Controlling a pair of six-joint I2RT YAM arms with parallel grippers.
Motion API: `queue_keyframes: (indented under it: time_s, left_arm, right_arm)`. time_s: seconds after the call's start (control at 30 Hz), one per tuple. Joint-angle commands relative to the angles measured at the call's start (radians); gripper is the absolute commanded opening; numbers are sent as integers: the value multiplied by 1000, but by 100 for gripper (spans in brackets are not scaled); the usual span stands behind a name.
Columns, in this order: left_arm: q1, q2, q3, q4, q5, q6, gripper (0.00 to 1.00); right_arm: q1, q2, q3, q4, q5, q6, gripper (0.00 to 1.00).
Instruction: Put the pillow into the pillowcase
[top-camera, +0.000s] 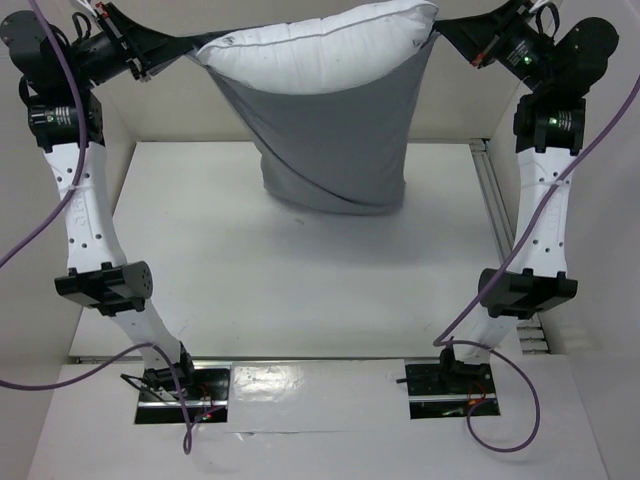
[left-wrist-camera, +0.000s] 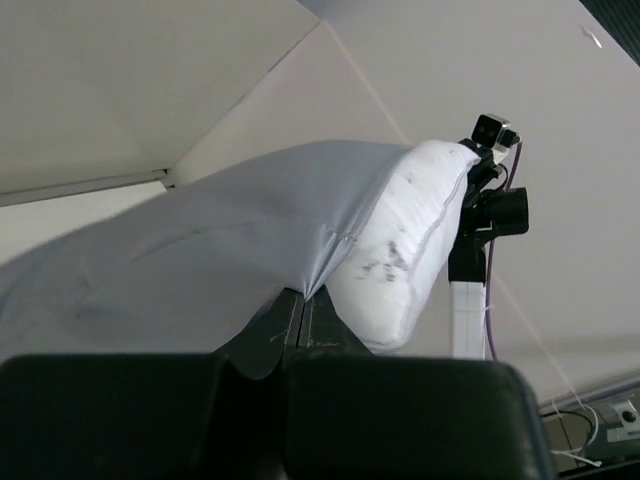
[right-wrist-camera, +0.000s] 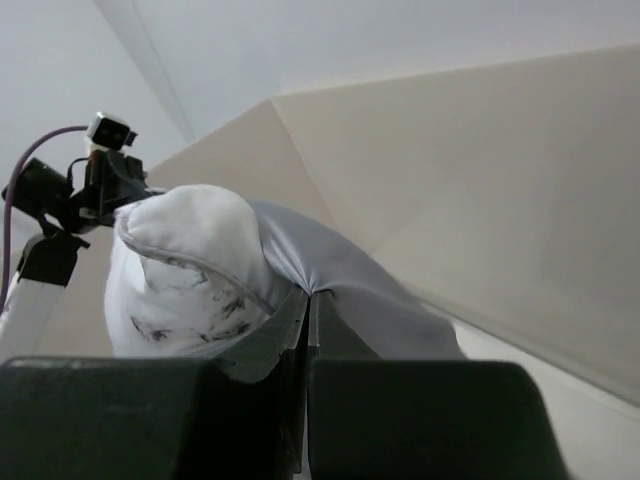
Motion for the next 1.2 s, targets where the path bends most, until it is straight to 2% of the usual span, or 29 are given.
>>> queue_keyframes:
  time_s: [0.0,0.1,0.13,0.2,0.27,0.4,0.47,0.5,0.53,0.6,0.7,0.8,0.87,0.97,1.1,1.17]
  left_arm:
    - [131,-98,1,235,-95,-106,0]
    - [131,-128,-69,217,-98,-78,0]
    - [131,-128,-69,237,-84,-115,0]
    - [142,-86,15,284,-57,-162,0]
    - [166,-86,59,310,-56,-209,0]
    - [202,-140,-11,367,-82,-238,0]
    - [211,-119,19,417,-82,-288,0]
    - [229,-105,67,442,-82,-313,0]
    - [241,-94,82,464,-93,-336,0]
    - [283,-94,83,499,-113,-371,0]
    - [317,-94,72,510,-161,-381,0]
    - [317,-63,72,519,-161,-391,0]
    - [317,-42,72,528,-161,-391,0]
    - [317,-29,81,528,-161,-382,0]
    - [317,3,90,527,-152,-371,0]
    - [317,3,90,527,-151,-358,0]
  right_arm:
    - [-119,-143,-23,311,153,49,0]
    - [-128,-106,-85,222,112,34,0]
    - [-143,-67,-65,222,42,100,0]
    - [-186,-75,-54,394,15,228,0]
    - [-205,-101,-2,386,74,200,0]
    - [-219,-96,22,383,98,172,0]
    - [-263,-15,120,451,47,331,0]
    - [-274,-3,142,582,47,389,0]
    - [-274,-3,172,610,67,415,0]
    - [-274,-28,173,601,161,365,0]
    - [-274,-39,87,730,257,379,0]
    - [-274,53,125,788,277,452,0]
    - [-240,116,189,838,291,501,0]
    - [-184,231,289,823,325,486,0]
    - [-115,265,248,848,349,453,0]
    - [-58,274,239,829,377,370,0]
